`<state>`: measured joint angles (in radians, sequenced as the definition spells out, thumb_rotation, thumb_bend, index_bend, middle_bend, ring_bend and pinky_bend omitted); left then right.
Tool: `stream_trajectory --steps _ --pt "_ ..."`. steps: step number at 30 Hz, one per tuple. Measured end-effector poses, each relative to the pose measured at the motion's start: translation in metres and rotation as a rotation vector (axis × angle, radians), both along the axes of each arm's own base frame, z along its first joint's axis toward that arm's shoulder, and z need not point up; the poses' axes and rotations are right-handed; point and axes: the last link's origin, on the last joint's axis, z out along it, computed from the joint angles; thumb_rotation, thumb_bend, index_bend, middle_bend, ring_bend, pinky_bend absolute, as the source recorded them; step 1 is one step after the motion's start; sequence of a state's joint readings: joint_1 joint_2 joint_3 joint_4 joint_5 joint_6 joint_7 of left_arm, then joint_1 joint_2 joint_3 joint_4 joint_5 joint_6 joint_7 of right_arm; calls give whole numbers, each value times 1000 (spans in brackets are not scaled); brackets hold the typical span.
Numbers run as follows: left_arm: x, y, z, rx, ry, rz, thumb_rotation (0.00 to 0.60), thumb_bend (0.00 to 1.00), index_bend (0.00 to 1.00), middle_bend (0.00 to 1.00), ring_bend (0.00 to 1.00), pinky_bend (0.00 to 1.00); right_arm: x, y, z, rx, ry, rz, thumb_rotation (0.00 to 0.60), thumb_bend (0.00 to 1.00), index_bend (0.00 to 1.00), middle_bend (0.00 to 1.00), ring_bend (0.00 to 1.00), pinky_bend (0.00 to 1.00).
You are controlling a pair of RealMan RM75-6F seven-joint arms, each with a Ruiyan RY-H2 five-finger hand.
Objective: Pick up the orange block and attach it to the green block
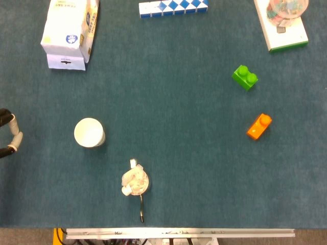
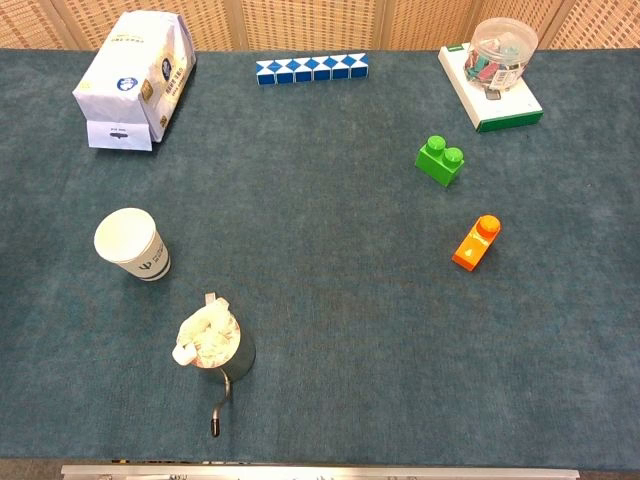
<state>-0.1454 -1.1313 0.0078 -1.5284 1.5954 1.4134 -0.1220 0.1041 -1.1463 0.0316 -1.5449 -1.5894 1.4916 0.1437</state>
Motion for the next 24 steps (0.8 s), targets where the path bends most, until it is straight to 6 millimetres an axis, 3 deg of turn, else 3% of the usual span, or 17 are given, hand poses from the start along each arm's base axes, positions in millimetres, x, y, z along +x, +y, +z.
stream_trajectory --steps 24 --pt "-1 -4 3 0 -9 18 600 575 573 506 395 606 11 -1 -8 36 -3 107 600 249 296 236 117 215"
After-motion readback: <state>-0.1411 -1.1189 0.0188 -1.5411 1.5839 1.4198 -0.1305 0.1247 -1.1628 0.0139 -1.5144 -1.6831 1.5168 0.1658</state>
